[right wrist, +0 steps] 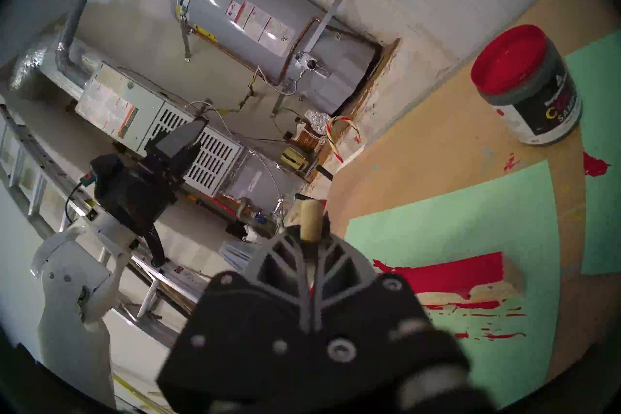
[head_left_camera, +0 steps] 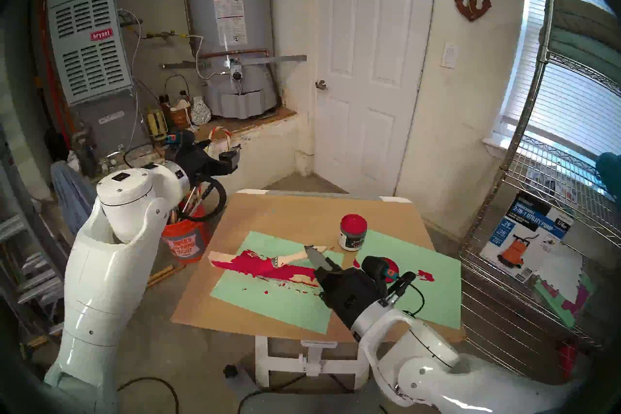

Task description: Pick up brush, dip the brush into paint, and paint the wood

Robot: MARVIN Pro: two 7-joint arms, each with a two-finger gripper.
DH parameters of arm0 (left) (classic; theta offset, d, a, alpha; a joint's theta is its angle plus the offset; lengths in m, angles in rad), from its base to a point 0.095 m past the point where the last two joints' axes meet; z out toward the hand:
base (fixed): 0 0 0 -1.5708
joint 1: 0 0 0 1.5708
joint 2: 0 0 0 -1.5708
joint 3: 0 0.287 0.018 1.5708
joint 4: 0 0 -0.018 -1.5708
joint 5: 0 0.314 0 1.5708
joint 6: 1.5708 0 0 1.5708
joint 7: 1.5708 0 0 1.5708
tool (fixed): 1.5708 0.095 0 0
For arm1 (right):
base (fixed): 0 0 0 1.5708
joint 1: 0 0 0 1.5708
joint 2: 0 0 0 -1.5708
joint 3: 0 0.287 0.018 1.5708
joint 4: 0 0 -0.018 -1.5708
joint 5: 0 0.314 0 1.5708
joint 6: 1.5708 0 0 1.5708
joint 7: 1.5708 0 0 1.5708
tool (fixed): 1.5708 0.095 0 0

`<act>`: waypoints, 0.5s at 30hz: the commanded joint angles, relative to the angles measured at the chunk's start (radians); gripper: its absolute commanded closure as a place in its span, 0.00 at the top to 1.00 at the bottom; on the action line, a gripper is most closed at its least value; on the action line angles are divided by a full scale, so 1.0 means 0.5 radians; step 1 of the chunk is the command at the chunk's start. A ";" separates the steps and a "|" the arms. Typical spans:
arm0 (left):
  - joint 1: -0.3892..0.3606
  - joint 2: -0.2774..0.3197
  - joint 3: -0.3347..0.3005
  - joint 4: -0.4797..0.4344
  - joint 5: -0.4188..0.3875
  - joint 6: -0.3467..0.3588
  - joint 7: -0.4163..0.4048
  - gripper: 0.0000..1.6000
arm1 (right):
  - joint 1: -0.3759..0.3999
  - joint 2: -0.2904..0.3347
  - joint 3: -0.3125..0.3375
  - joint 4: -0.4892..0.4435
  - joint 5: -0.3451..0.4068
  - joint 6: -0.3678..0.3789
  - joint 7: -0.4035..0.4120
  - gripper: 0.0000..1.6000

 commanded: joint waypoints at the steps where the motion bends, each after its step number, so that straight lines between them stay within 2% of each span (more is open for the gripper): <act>1: -0.026 0.002 -0.007 -0.028 0.002 -0.013 0.000 1.00 | 0.225 -0.225 -0.099 0.021 -0.076 0.025 -0.048 0.00; 9: -0.026 0.004 -0.006 -0.028 -0.001 -0.014 0.002 1.00 | 0.377 -0.373 -0.212 0.130 -0.141 0.048 -0.143 0.00; 10: -0.026 0.004 -0.006 -0.029 -0.001 -0.015 0.003 1.00 | 0.430 -0.424 -0.242 0.174 -0.148 0.049 -0.172 0.00; 12: -0.026 0.005 -0.005 -0.029 -0.001 -0.015 0.003 1.00 | 0.437 -0.430 -0.256 0.190 -0.167 0.046 -0.187 0.00; 15: -0.026 0.005 -0.005 -0.029 -0.002 -0.016 0.004 1.00 | 0.534 -0.541 -0.316 0.290 -0.206 0.034 -0.254 0.00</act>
